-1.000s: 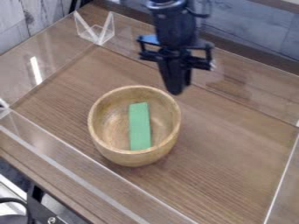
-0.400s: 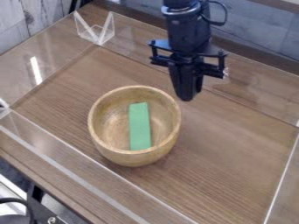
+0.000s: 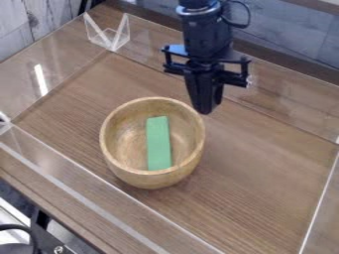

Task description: Move green stick from inside the wooden bowl to the table next to it

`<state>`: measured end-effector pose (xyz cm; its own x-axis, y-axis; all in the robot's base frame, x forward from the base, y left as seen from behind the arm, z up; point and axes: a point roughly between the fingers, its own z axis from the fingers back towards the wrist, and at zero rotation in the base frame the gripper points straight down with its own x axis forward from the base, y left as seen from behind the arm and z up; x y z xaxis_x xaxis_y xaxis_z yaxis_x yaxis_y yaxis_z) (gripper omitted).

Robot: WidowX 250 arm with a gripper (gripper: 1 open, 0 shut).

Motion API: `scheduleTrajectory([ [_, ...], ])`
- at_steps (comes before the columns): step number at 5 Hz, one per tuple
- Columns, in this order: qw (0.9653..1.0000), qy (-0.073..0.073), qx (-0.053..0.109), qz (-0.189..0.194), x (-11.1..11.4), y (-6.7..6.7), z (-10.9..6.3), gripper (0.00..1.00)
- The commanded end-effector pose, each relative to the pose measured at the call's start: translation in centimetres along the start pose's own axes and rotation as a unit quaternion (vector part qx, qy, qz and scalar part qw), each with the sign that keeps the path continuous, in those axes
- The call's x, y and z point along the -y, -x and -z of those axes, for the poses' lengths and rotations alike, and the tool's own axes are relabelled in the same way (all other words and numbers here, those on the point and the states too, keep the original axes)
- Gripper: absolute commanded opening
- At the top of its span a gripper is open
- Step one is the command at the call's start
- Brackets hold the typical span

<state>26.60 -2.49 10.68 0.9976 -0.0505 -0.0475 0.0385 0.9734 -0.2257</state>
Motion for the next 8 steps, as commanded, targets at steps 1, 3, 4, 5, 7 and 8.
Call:
scheduleTrajectory([
  [1, 0.9997, -0.004, 0.023, -0.002, 0.2, -1.1, -1.8, 0.0],
  [3, 0.9997, -0.007, 0.016, 0.018, 2.3, -0.5, -1.7, 0.0],
  [4, 0.9998, -0.005, 0.019, 0.004, 2.2, -0.1, -1.5, 0.0],
  [5, 0.9997, -0.004, 0.023, -0.01, 2.0, 0.3, -1.4, 0.0],
  [7, 0.9973, -0.009, 0.047, -0.055, -2.1, 2.4, -1.2, 1.0],
  [8, 0.9947, -0.02, 0.061, -0.081, -4.0, 3.7, -1.1, 1.0],
])
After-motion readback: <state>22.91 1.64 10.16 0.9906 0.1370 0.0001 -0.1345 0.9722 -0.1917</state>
